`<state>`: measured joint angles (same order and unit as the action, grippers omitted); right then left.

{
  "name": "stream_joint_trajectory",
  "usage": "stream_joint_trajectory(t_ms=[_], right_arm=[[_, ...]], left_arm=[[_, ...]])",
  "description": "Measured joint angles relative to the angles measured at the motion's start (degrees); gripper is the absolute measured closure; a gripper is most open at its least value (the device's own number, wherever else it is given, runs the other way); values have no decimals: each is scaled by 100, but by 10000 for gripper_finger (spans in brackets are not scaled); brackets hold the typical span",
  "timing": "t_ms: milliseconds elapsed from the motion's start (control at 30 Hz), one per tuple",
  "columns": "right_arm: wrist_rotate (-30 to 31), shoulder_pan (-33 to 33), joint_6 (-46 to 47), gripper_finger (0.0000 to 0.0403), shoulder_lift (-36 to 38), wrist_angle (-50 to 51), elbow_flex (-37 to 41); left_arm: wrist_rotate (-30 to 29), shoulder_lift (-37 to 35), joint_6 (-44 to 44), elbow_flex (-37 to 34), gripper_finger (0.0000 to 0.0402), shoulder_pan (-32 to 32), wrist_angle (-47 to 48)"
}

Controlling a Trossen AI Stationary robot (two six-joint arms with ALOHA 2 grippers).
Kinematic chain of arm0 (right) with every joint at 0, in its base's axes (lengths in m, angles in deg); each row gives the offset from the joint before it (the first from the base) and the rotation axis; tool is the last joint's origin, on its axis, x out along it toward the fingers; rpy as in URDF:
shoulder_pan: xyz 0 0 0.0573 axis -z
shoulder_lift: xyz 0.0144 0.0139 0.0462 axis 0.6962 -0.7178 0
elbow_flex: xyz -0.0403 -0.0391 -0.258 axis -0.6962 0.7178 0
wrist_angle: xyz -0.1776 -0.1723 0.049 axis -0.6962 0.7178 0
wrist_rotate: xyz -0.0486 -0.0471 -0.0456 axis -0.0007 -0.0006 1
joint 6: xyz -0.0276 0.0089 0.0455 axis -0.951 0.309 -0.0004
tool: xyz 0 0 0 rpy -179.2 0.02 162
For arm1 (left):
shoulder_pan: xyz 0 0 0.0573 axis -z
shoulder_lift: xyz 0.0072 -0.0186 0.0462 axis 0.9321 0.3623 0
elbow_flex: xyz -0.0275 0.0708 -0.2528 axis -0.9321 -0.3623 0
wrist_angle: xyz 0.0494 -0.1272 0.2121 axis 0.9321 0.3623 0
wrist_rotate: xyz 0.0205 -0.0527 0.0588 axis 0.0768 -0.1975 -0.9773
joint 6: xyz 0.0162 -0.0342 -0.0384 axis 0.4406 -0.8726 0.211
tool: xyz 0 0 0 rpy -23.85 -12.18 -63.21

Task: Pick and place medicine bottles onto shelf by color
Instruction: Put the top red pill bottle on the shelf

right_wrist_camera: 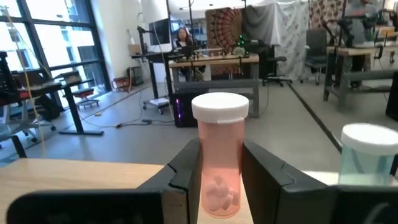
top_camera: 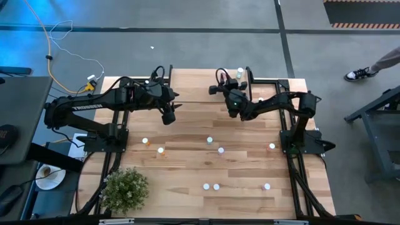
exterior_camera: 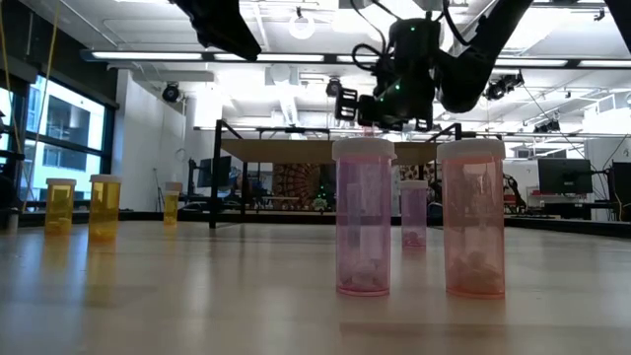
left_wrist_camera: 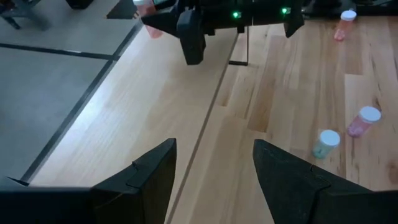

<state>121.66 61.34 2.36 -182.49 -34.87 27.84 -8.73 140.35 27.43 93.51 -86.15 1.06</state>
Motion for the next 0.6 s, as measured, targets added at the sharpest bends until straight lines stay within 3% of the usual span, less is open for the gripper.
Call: stream_joint_trajectory(t_ms=[600], right_arm=[[-406, 142, 411, 320, 0, 613, 0]], left_arm=[[2, 0, 0, 0, 200, 0, 0]])
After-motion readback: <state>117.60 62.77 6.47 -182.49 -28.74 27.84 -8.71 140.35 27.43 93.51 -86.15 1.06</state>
